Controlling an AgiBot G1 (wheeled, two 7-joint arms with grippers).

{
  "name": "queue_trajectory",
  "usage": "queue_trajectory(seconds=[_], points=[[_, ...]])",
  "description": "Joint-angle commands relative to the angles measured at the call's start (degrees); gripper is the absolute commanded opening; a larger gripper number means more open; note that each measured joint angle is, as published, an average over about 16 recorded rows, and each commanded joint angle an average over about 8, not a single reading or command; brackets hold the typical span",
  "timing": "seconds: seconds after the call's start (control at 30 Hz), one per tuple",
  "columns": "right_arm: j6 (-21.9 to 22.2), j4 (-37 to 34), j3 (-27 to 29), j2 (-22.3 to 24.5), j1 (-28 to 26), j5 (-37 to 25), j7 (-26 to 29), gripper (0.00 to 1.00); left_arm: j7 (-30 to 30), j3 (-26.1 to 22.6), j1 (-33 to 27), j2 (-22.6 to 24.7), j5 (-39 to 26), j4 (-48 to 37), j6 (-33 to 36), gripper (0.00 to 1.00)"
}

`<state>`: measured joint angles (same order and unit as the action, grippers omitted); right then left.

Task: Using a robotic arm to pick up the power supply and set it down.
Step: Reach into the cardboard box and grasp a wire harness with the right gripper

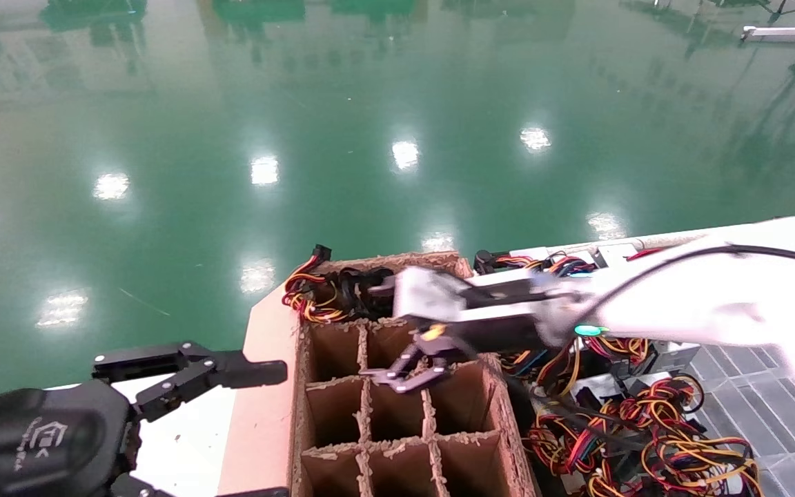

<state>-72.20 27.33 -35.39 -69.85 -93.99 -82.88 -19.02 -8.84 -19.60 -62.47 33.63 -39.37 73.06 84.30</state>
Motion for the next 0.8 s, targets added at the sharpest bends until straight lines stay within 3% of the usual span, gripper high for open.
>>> queue_trajectory(seconds=[0.03, 0.33, 0.4, 0.6, 0.63, 0.67, 0.8], points=[[1.22, -3.18, -0.44, -2.76, -0.94, -0.79, -4.03, 1.00, 0.00, 0.00, 0.00, 0.00, 0.00, 0.00, 0.00, 1.00], [5.98, -10.77, -1.45, -7.78, -2.11, -1.07, -14.62, 0.99, 0.01, -0.01, 0.00, 0.00, 0.01, 0.00, 0.00, 1.00], [6.80, -11.08, -1.96, -8.10, -1.93, -0.65, -15.47, 0.86, 0.01, -0.01, 0.00, -0.01, 0.01, 0.00, -0.01, 1.00], [10.30, -10.08, -3.84, -8.49, -0.74, 1.64, -16.19, 0.12, 0.01, -0.02, -0.01, -0.01, 0.01, 0.00, -0.01, 1.00], [11.00, -9.71, -4.19, -8.52, -0.49, 2.14, -16.25, 0.04, 0.01, -0.02, -0.01, -0.01, 0.02, 0.00, -0.01, 1.00], [11.77, -9.29, -4.57, -8.56, -0.22, 2.68, -16.29, 0.00, 0.01, -0.02, -0.01, -0.01, 0.02, 0.00, -0.01, 1.00], [15.33, -7.36, -6.40, -8.67, 0.88, 4.88, -16.23, 0.00, 0.01, -0.03, -0.01, -0.01, 0.02, 0.00, -0.01, 1.00]])
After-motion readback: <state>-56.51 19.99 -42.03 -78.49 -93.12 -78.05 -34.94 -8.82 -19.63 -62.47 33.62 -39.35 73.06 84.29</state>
